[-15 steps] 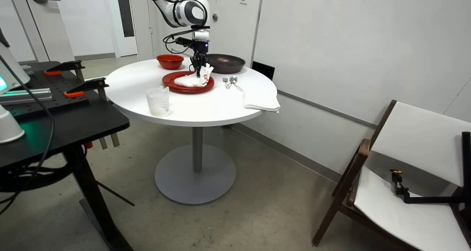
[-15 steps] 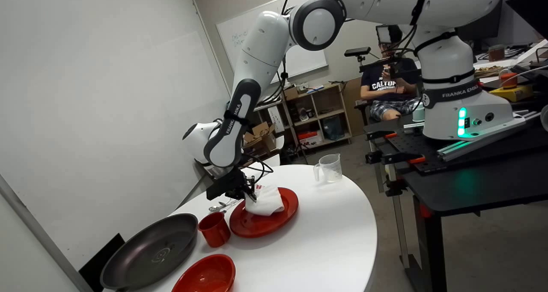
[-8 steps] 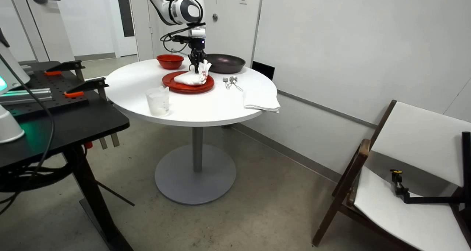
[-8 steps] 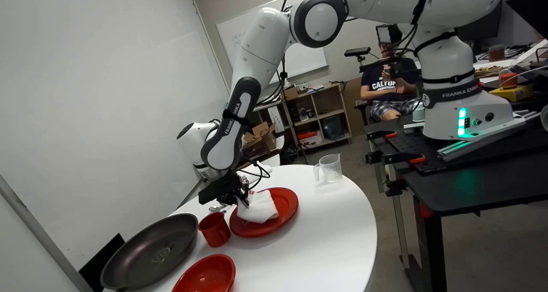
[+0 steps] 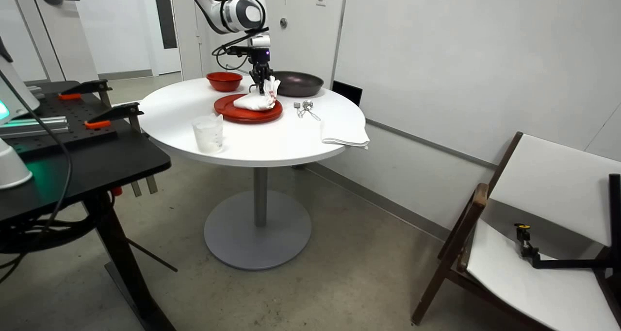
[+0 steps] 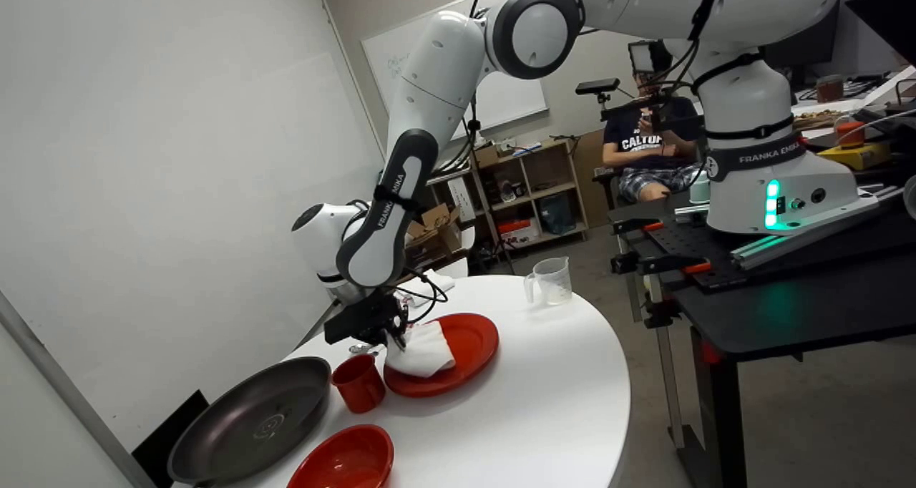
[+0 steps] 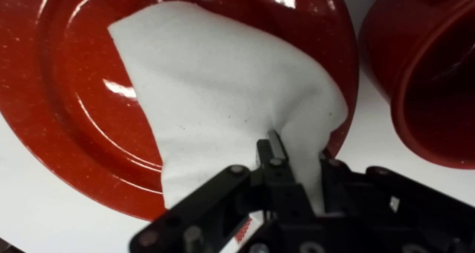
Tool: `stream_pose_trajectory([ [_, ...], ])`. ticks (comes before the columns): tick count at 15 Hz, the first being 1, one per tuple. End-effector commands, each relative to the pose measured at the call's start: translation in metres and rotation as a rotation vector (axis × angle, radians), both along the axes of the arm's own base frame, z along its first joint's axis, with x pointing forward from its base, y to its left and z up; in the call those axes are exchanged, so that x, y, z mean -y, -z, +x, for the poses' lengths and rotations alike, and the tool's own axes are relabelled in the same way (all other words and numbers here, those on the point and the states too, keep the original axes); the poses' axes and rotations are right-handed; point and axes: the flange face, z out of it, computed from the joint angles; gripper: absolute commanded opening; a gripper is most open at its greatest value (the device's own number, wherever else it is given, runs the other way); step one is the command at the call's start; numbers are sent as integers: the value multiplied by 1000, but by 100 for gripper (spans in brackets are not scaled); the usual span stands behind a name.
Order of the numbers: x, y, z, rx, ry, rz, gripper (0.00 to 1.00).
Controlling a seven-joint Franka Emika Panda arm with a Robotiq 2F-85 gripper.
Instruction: Pick up the cloth and wipe the plate
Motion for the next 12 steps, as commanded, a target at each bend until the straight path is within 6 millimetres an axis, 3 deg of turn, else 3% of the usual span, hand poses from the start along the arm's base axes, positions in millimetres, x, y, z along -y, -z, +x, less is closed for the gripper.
stream_pose_trajectory([
  [1, 10, -18, -2, 33, 39, -16, 5],
  [5, 27, -46, -7, 3, 85, 19, 5],
  [12, 34, -129, -9, -23, 101, 103, 6],
])
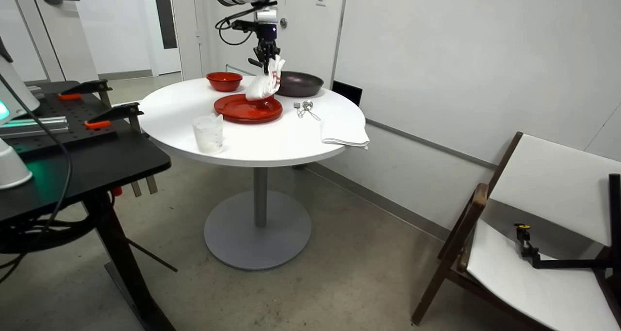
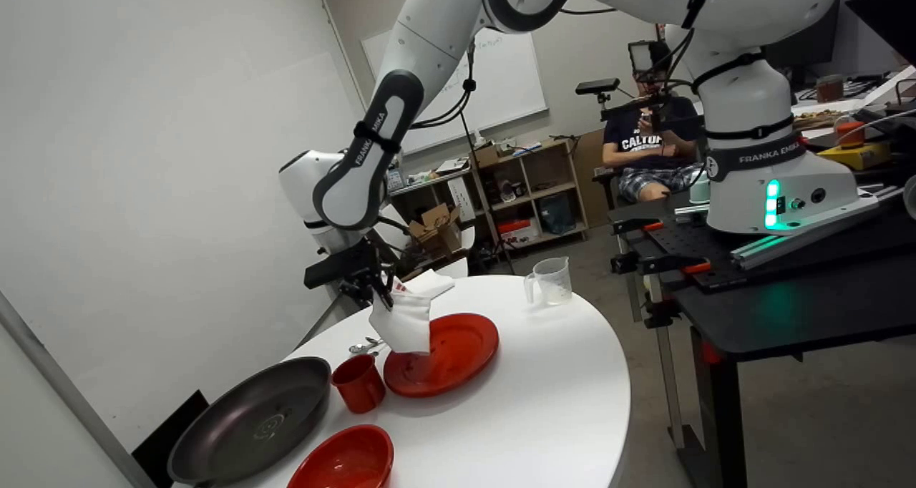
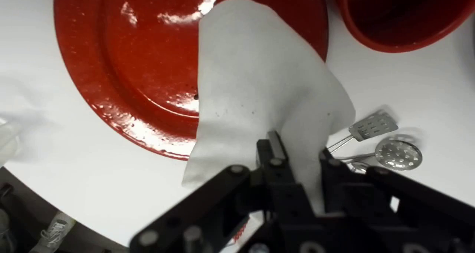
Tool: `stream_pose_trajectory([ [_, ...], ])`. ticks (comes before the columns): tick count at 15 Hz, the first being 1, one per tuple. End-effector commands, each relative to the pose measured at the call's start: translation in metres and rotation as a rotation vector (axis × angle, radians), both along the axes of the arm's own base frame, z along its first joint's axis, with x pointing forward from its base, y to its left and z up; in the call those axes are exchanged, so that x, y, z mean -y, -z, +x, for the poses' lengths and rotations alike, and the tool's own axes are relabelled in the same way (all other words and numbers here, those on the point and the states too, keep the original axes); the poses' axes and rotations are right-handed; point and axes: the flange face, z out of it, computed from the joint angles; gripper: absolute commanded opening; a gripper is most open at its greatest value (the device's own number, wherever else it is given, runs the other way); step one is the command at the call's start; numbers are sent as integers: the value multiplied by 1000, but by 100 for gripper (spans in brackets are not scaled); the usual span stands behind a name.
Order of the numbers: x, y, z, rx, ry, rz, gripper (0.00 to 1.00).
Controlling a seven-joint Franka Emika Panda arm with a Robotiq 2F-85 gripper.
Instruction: Pick up the cloth and wipe the plate
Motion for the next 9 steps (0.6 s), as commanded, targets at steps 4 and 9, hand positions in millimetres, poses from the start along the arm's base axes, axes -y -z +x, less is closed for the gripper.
stream_pose_trajectory([
  [4, 2, -68, -20, -92, -13, 61, 6],
  [9, 19, -77, -33, -147, 50, 45, 6],
])
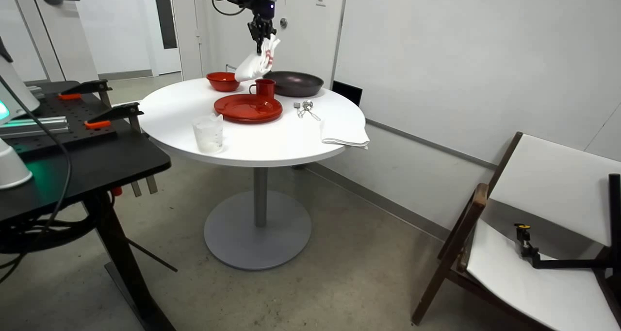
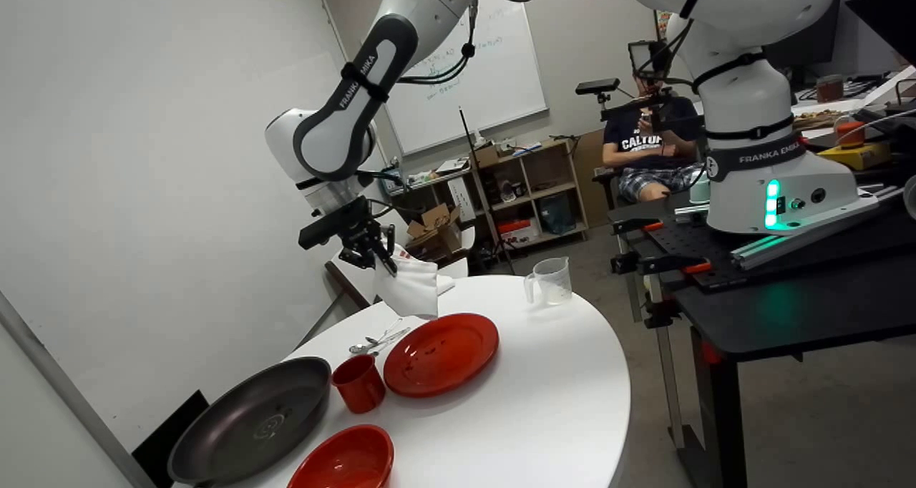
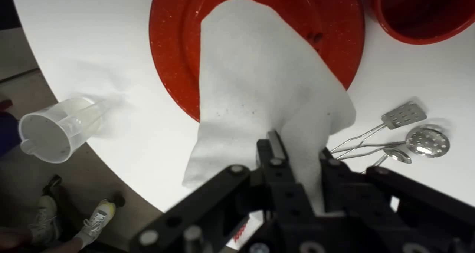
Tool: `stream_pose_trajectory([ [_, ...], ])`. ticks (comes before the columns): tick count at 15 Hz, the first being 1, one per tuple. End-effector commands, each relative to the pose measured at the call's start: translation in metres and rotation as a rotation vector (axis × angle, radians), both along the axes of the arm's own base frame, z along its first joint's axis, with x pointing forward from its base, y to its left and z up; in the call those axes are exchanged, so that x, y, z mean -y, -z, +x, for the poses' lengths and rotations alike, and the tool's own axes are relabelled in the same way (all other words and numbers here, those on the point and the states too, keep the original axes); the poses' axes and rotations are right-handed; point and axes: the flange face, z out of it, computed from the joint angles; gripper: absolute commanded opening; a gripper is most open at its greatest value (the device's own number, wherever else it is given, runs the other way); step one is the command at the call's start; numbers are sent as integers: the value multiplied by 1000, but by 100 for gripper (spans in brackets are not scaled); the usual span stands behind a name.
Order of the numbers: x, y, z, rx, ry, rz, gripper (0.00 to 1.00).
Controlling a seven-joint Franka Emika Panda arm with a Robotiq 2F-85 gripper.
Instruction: Pick up the cloth and wipe the plate
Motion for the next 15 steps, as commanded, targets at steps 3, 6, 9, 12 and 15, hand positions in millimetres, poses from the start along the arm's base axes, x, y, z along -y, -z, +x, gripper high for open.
stream_pose_trajectory([
  [3, 21, -10, -20, -31, 70, 14, 6],
  [6, 31, -11, -24, -28, 109, 16, 6],
  [9, 30, -12, -24, -22, 102, 17, 6],
  [12, 26, -12, -24, -28, 91, 27, 6],
  [15, 7, -6, -28, -49, 47, 53, 6],
])
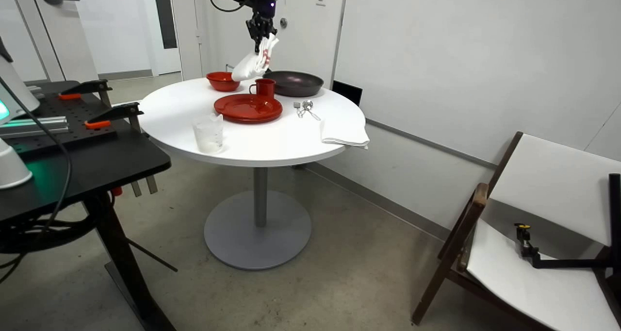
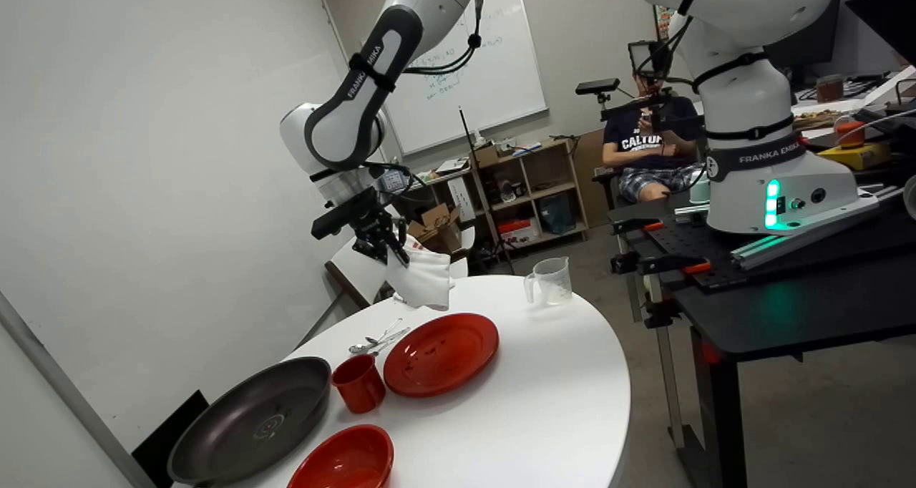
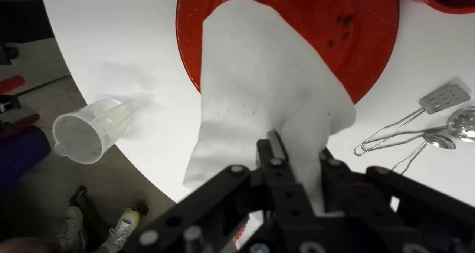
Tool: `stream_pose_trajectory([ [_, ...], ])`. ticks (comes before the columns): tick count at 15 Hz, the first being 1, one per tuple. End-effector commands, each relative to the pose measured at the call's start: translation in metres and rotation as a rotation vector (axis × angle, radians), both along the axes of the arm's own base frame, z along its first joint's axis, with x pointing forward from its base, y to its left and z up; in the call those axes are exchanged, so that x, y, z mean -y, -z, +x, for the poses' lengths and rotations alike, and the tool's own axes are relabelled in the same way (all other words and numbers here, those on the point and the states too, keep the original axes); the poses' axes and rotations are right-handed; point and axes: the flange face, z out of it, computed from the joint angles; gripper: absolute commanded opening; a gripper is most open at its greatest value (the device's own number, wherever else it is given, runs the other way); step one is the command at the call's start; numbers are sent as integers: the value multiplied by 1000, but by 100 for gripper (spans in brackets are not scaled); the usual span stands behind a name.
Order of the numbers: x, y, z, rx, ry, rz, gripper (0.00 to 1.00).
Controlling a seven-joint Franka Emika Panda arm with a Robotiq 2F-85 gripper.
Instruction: Pick up the cloth and wipe the plate
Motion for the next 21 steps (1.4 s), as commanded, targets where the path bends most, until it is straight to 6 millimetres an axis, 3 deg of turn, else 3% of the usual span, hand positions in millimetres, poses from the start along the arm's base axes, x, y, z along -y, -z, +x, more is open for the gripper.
stream_pose_trajectory([
  [1, -23, 1, -11, -22, -35, 48, 6],
  [7, -61, 11, -27, -24, -81, 64, 6],
  [11, -89, 11, -51, -2, -127, 92, 5],
  [17, -122, 13, -84, 40, -327, 118, 5],
  [21, -135, 31, -98, 13, -479, 154, 6],
])
